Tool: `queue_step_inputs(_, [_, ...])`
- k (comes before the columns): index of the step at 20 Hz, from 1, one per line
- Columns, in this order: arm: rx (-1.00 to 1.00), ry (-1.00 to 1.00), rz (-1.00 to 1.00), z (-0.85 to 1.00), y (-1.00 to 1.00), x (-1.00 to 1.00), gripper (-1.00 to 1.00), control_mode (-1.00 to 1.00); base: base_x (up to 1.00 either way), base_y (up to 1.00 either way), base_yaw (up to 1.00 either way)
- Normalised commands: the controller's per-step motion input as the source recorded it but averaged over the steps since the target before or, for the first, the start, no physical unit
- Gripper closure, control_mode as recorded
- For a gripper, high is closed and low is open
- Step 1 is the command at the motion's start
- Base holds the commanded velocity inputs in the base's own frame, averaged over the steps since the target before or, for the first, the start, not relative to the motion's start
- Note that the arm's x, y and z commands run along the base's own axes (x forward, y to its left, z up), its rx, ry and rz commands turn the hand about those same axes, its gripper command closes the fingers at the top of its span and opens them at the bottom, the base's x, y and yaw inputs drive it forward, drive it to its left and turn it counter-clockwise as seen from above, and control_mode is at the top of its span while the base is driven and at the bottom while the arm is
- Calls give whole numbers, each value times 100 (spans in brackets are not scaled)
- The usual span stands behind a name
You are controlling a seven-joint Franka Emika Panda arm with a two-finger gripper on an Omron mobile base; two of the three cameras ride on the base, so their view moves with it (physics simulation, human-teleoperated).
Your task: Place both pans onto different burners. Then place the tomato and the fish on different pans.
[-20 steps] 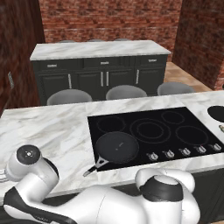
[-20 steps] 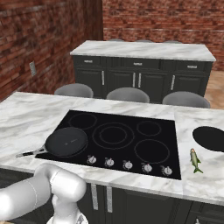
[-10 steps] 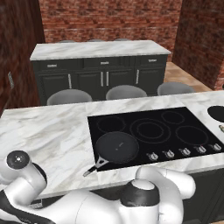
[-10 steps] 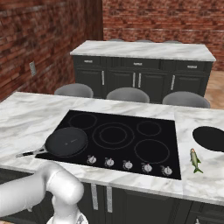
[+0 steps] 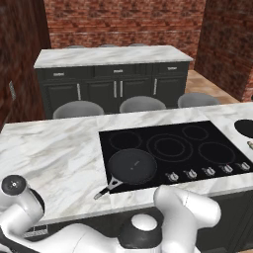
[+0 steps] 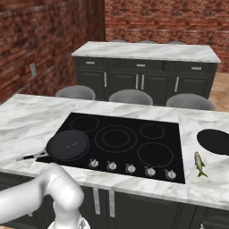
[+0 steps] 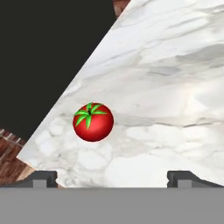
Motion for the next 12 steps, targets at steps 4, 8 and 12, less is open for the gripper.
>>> queue_step_inputs(4, [0, 0, 0, -12, 19, 28, -100, -100, 0, 0, 0])
queue_step_inputs(8, [0, 0, 0, -20, 32, 26, -100, -100, 0, 0, 0])
queue_step_inputs(12, [0, 0, 0, -22, 36, 26, -100, -100, 0, 0, 0])
